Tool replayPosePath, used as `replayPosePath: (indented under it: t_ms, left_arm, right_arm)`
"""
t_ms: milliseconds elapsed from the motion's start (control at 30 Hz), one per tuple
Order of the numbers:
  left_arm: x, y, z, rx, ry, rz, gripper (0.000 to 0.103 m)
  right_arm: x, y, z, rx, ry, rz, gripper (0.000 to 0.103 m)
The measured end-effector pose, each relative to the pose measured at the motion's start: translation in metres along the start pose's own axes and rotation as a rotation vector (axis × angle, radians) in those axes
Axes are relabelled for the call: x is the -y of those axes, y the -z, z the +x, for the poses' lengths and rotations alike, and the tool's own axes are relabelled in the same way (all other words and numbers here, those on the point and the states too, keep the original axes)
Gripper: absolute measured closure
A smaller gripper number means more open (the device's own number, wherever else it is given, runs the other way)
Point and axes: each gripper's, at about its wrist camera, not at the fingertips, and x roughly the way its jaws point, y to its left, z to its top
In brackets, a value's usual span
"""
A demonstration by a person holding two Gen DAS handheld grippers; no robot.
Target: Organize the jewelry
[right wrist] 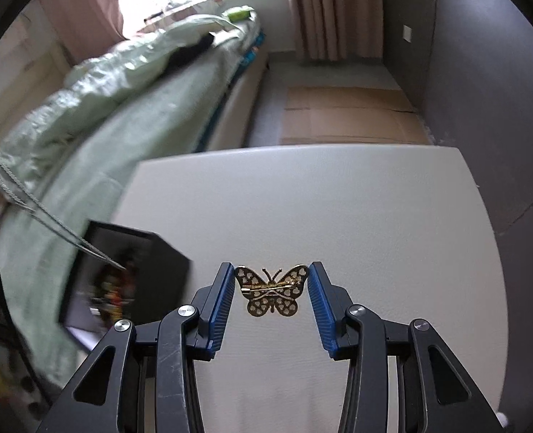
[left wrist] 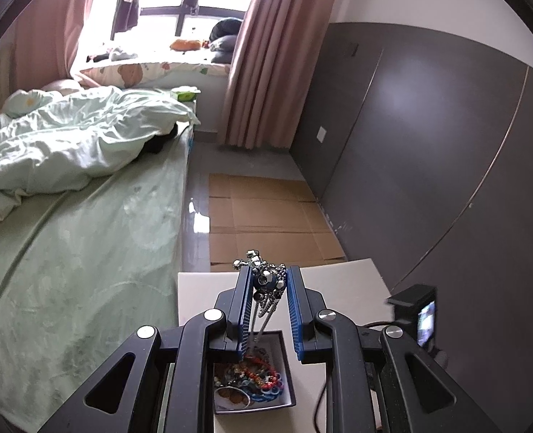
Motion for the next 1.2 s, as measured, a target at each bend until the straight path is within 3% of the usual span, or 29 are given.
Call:
replayPosePath:
  t_ms: [200, 267, 333, 533, 700, 767, 833, 867, 933, 1200]
  left_arm:
    - [-0.014, 0.011, 0.021, -0.05, 0.001, -0.028, 0.081]
    - [-0.022, 0.017, 0.031, -0.098, -0.002, -0.062, 0.068]
    - [-0.03, 0.024, 0.032, -0.096, 0.019, -0.089, 0.053]
    - [-0.053, 0.042, 0.02, -0.07, 0.013, -0.143, 0.052]
    - [-0.074, 0.054, 0.013, -0.063, -0.005, -0.195, 0.051]
    - [-0.079, 0.058, 0.01, -0.06, -0.013, -0.204, 0.043]
    - [-0.079, 0.062, 0.005, -0.052, -0.022, -0.194, 0.026]
    - [-0.077, 0.064, 0.003, -0.046, -0.028, -0.188, 0.023]
    - [-0.076, 0.065, 0.002, -0.037, -0.026, -0.185, 0.02]
    - [-0.073, 0.077, 0.0, -0.038, -0.009, -0.219, 0.013]
  right_arm:
    - [-0.018, -0.005, -0.01, 0.049, -0.129, 0.006, 0.06]
    - [-0.028, -0.007, -0.01, 0.06, -0.171, 0.004, 0.06]
    - [-0.037, -0.009, -0.009, 0.067, -0.209, 0.004, 0.06]
    - [-0.057, -0.011, -0.005, 0.069, -0.327, 0.004, 0.06]
    - [-0.075, -0.009, 0.006, 0.047, -0.368, -0.008, 0.06]
    - [-0.081, -0.01, 0.009, 0.042, -0.381, -0.021, 0.06]
    - [-0.086, -0.008, 0.01, 0.026, -0.381, -0.03, 0.059]
    - [-0.088, -0.008, 0.013, 0.009, -0.376, -0.027, 0.056]
    - [-0.084, -0.007, 0.009, 0.018, -0.375, -0.01, 0.034]
    - [-0.056, 0.003, -0.015, 0.075, -0.332, 0.047, 0.019]
